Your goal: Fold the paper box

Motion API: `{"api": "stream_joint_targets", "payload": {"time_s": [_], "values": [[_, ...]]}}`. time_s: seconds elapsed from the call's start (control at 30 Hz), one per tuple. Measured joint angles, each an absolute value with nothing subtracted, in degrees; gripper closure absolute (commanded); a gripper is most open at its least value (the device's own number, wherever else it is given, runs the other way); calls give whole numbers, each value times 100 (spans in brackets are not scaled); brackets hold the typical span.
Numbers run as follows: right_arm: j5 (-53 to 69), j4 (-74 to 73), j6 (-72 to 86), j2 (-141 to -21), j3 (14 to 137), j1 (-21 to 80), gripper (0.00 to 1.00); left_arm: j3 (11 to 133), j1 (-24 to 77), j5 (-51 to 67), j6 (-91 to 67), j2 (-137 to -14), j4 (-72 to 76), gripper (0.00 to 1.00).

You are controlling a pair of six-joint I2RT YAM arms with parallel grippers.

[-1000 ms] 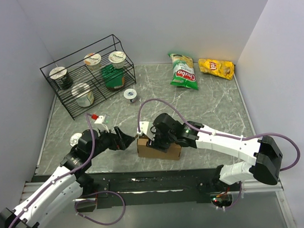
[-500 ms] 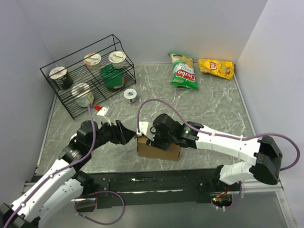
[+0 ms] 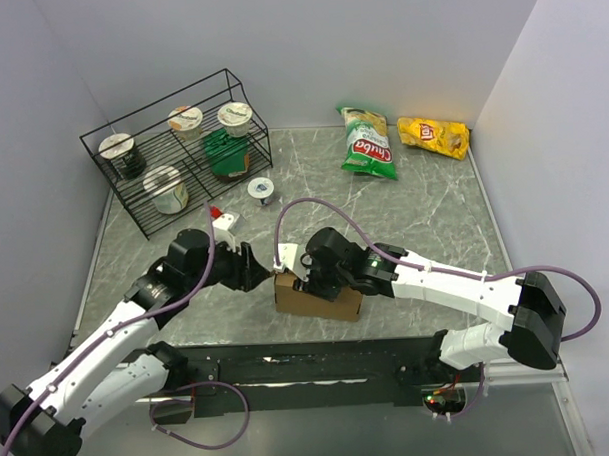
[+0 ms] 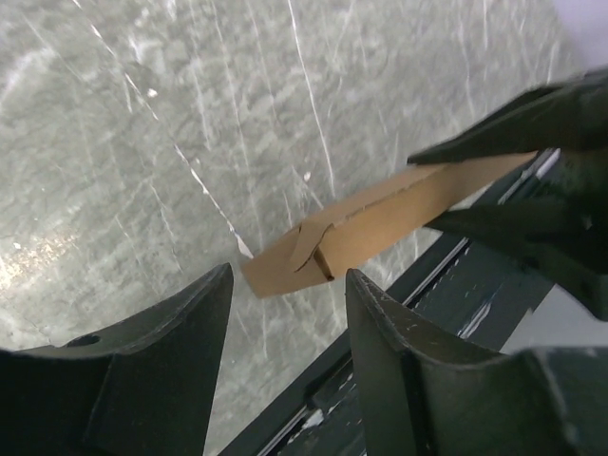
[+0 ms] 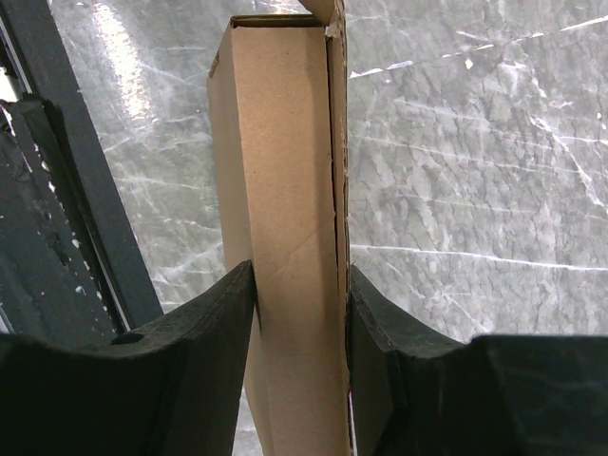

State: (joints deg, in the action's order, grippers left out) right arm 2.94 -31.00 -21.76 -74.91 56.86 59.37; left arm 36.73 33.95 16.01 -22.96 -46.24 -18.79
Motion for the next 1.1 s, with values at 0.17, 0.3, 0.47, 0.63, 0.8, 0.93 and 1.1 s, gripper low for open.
{"api": "stream_joint_targets", "payload": {"time_s": [0.17, 0.3, 0.47, 0.63, 0.8, 0.93, 1.1], "values": [[296, -3100, -2176, -7491, 5686, 5937, 56, 3767, 3441, 1831, -1994, -4906, -2025, 47], [298, -3100, -2176, -7491, 5686, 5940, 56, 3964, 3470, 1909, -1796, -5151, -2091, 53], [298, -3100, -2174, -7489, 5686, 5951, 56, 4075, 3500, 1968, -1660, -5411, -2088, 62], [296, -3100, -2176, -7489, 5686, 5968, 57, 4132, 3516, 1966, -1566, -5537, -2084, 67], [292, -3100, -2176, -7489, 5686, 5983, 56, 4174, 3531, 1973, -1553, -5570, -2051, 69], [281, -3100, -2176, -7491, 5686, 5986, 57, 4228, 3546, 2016, -1529, -5736, -2040, 71], [281, -3098, -2176, -7489, 5686, 5988, 57, 4235, 3573, 2058, -1507, -5824, -2040, 73]]}}
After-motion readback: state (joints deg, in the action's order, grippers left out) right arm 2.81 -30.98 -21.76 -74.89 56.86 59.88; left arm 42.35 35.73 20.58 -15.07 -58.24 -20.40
